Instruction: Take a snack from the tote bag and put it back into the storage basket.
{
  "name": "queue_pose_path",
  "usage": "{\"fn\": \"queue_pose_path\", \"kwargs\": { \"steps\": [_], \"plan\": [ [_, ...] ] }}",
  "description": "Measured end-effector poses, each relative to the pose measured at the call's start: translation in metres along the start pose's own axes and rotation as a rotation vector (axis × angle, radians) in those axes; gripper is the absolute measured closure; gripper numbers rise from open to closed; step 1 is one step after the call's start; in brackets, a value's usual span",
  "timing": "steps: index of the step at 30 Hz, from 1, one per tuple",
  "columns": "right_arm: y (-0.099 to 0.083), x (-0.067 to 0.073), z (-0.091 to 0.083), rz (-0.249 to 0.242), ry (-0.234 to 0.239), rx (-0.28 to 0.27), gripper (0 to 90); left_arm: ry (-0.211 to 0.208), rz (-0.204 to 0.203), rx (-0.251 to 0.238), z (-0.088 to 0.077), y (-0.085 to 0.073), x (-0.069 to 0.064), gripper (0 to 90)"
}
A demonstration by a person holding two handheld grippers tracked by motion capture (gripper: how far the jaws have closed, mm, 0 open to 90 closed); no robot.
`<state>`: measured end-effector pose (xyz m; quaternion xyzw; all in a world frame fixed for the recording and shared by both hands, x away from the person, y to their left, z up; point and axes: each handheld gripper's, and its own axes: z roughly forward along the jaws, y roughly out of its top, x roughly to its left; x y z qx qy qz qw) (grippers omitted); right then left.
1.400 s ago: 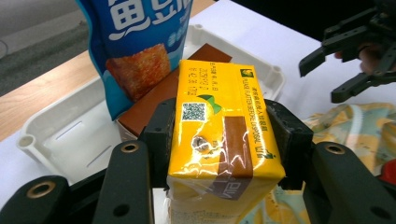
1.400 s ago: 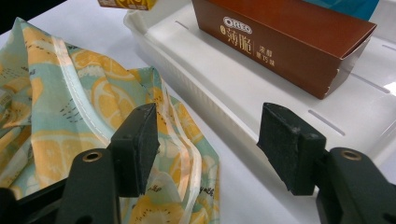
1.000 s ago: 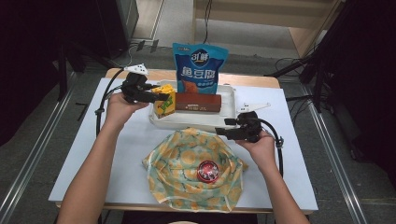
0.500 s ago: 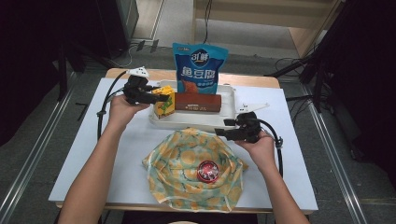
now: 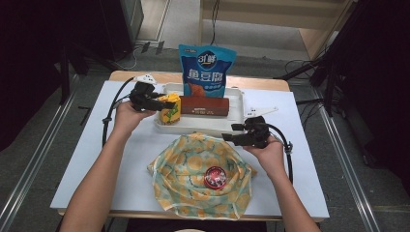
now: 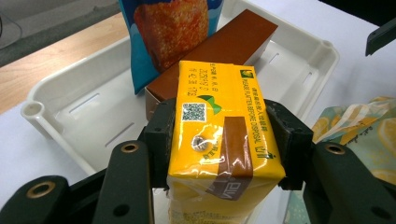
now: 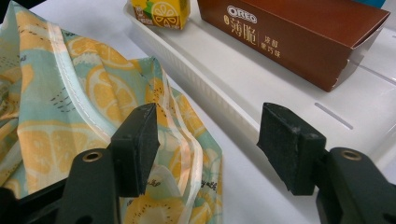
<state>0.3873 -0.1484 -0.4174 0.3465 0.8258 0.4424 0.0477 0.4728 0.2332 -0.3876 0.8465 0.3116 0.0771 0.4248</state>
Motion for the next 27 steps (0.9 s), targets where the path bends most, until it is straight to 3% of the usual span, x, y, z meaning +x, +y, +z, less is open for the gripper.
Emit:
{"fn": "queue_pose_path", "kwargs": {
  "steps": [18,27],
  "plan": [
    [0.0,0.001,0.002,-0.008,-0.001,0.008,39.0,-0.019,-0.001,0.01,-0.001,-0.013,-0.002,50.3],
    [0.0,0.001,0.002,-0.011,-0.001,0.008,39.0,-0.035,-0.037,0.037,-0.001,-0.014,-0.003,46.4]
  ]
}}
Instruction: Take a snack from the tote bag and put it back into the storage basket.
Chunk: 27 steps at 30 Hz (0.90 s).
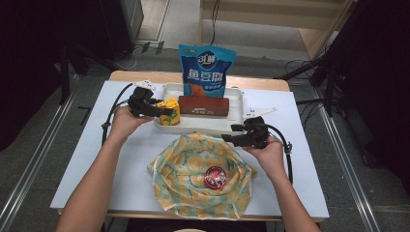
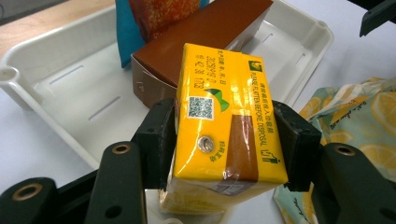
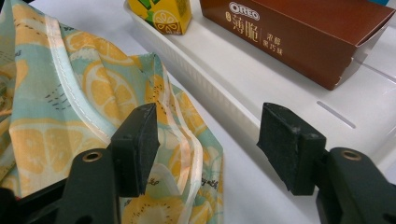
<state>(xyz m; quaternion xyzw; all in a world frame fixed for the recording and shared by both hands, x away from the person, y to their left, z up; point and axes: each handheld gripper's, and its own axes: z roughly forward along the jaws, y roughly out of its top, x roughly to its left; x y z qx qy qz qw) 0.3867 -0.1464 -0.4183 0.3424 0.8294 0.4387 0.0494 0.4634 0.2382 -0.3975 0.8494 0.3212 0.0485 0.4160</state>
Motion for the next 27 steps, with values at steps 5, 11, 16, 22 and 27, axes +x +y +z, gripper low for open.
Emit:
{"fn": "queue_pose_path", "kwargs": {
  "steps": [5,11,16,22,27],
  "plan": [
    [0.0,0.0,-0.001,0.001,-0.001,0.006,39.0,0.01,-0.029,0.004,-0.001,-0.001,0.001,41.2],
    [0.0,-0.001,-0.001,-0.001,0.001,0.004,39.0,0.016,-0.023,0.011,-0.006,0.0,-0.002,38.3],
    [0.0,0.001,-0.001,-0.009,0.002,0.003,39.0,0.017,-0.026,0.015,-0.012,-0.001,-0.006,38.1],
    [0.001,0.001,-0.002,-0.008,0.004,-0.001,39.0,0.026,-0.04,0.003,-0.02,-0.007,-0.008,37.5],
    [0.002,0.0,-0.003,-0.009,0.003,-0.006,39.0,0.033,-0.054,-0.003,-0.025,-0.011,-0.009,37.6]
  ]
}}
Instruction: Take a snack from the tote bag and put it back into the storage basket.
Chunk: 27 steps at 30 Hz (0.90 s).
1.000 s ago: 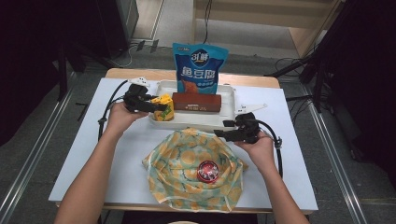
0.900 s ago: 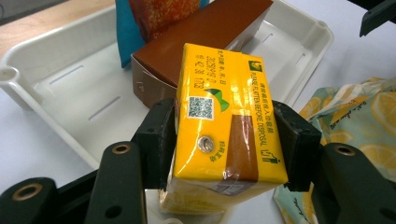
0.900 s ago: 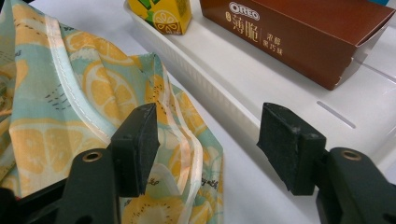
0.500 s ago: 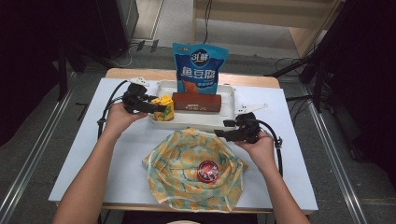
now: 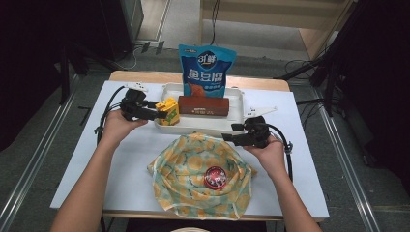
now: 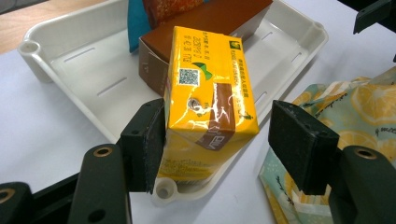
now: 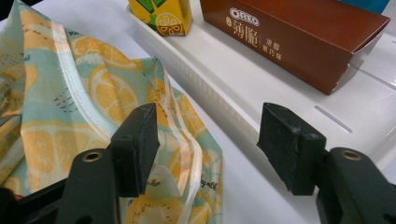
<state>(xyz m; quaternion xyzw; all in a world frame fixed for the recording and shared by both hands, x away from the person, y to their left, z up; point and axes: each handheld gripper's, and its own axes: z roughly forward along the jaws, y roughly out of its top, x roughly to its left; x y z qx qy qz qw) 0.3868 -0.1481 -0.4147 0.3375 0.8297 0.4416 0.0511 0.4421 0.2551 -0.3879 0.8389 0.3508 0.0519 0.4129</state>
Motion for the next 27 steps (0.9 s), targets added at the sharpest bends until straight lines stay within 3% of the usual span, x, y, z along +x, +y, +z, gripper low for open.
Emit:
{"fn": "queue_pose_path", "kwargs": {
  "steps": [16,19,22,27],
  "plan": [
    [0.006,-0.003,0.002,-0.002,0.005,-0.015,39.2,0.032,-0.045,0.004,-0.019,-0.021,-0.001,43.0],
    [0.007,-0.003,0.004,-0.006,0.007,-0.014,39.2,0.018,-0.058,0.003,-0.021,-0.025,-0.004,52.5],
    [0.008,-0.003,0.006,-0.006,0.01,-0.013,39.2,0.019,-0.048,0.007,-0.022,-0.026,-0.009,66.8],
    [0.01,-0.004,0.008,-0.003,0.013,-0.009,39.2,-0.016,-0.023,-0.001,-0.018,-0.026,-0.015,85.3]
  ]
}}
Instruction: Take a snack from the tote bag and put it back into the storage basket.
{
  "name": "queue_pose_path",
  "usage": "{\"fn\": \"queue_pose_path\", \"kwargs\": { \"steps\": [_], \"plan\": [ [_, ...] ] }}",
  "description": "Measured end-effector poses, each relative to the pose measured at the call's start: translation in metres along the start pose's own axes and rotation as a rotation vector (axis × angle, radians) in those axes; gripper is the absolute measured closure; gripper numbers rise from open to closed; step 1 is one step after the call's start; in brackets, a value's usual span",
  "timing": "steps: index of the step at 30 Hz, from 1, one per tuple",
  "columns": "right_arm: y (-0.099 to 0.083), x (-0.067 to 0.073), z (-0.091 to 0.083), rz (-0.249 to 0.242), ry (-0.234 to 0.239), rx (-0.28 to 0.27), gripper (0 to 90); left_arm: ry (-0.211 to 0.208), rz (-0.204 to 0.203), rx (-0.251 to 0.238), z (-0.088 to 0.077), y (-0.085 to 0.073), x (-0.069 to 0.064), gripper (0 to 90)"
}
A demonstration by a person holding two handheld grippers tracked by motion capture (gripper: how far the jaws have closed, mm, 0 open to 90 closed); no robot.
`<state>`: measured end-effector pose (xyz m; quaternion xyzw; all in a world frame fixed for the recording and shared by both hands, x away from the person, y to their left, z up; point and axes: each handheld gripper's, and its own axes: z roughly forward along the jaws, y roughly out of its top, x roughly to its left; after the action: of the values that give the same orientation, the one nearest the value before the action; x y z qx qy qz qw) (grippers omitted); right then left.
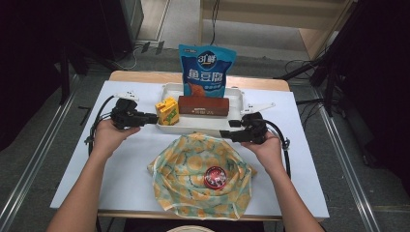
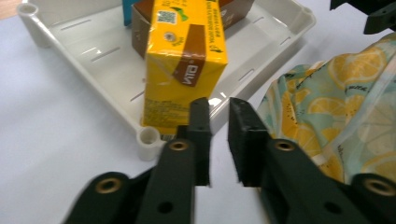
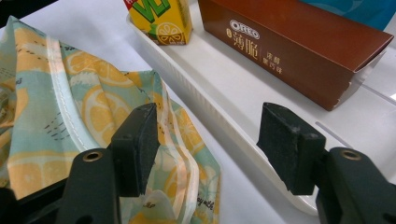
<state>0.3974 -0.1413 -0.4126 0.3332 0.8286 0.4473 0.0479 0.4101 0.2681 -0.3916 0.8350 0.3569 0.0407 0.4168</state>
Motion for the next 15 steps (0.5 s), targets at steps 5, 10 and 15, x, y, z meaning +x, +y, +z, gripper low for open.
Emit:
{"fn": "queue_pose_path", "kwargs": {
  "steps": [5,10,15],
  "plan": [
    [0.0,0.0,0.0,-0.005,-0.001,-0.001,39.4,-0.021,0.013,0.018,0.008,0.001,-0.005,90.0],
    [0.0,0.0,0.0,-0.006,-0.001,-0.002,39.4,-0.021,0.031,0.023,0.015,0.004,-0.009,90.0],
    [0.0,0.0,-0.001,-0.009,-0.005,-0.004,39.4,-0.015,0.044,0.036,0.024,0.006,-0.014,90.0]
  ]
}}
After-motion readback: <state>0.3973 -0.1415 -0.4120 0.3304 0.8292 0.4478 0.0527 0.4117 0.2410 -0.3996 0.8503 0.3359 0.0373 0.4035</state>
